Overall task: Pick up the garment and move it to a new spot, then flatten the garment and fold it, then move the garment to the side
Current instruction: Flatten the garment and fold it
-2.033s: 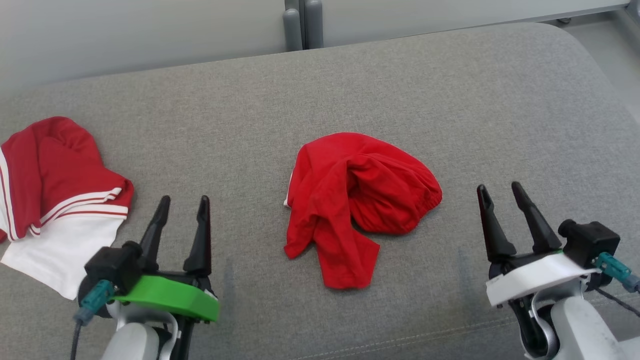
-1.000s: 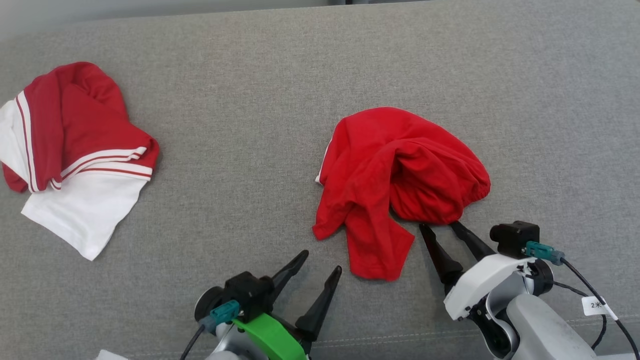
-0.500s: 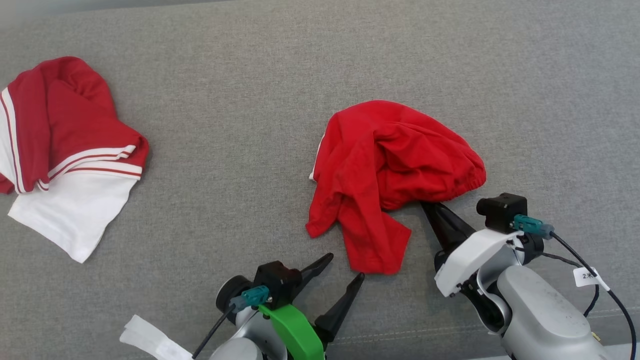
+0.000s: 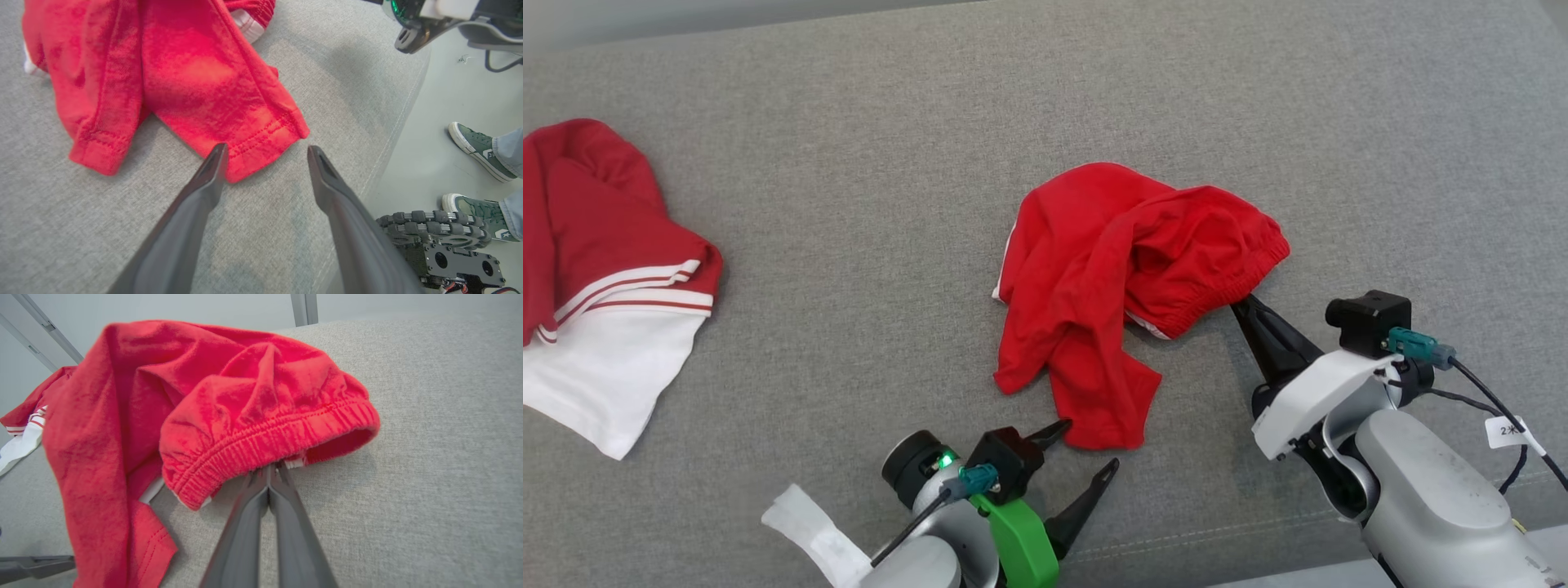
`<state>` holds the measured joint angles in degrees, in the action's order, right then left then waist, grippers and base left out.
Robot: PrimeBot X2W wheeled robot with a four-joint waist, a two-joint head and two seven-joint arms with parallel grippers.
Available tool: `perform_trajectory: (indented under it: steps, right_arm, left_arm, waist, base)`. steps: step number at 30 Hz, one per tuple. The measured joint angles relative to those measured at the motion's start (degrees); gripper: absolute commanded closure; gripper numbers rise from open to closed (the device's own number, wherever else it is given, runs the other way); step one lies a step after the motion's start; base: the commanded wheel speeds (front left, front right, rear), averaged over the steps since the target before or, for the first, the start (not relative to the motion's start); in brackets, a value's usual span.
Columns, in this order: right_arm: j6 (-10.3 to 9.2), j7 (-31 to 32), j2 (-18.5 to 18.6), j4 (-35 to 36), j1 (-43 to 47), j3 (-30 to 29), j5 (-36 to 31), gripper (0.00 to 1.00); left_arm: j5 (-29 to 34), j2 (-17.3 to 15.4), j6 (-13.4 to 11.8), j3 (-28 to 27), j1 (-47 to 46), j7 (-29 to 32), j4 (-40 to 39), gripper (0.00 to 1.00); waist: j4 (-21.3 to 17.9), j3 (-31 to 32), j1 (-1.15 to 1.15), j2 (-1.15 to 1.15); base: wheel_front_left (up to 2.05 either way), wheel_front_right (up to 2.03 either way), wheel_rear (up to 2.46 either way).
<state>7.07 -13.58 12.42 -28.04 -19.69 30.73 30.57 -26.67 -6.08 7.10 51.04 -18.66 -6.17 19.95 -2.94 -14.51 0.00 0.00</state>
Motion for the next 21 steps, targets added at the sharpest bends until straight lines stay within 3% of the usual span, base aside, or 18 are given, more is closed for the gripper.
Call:
perform_trajectory:
  steps: [11,12,14,15,21]
  right_arm:
    - [0.00,-0.3,0.3,0.4,-2.4,1.7,0.8,1.00]
    - [0.00,-0.5,0.5,0.4,-2.4,1.6,0.8,1.00]
    - [0.00,-0.5,0.7,0.4,-2.4,1.6,0.8,1.00]
    - [0.00,-0.5,0.7,0.3,-2.4,1.6,0.9,1.00]
    - [0.00,-0.5,1.2,-0.3,-2.4,1.4,1.4,1.00]
  left_arm:
    - [7.4,0.2,0.0,2.5,-6.0,-2.0,7.3,0.00]
    - [7.6,0.3,0.0,2.6,-6.1,-2.1,7.8,0.20]
    - [7.9,0.6,-0.1,2.7,-6.2,-2.9,8.7,0.84]
    - [7.9,0.8,-0.1,2.6,-6.3,-3.1,9.1,1.00]
    - [6.9,1.6,-0.1,1.9,-6.3,-6.7,8.4,1.00]
  waist:
    - [-1.3,-1.6,0.00,0.00]
    - [-1.3,-1.7,0.00,0.00]
    - [-1.4,-1.8,0.00,0.00]
    - [-1.4,-1.8,0.00,0.00]
    - [-1.3,-1.0,0.00,0.00]
  base:
    - [0.00,0.00,0.00]
    - [0.00,0.00,0.00]
    - [0.00,0.00,0.00]
    - [0.00,0.00,0.00]
    - [0.00,0.00,0.00]
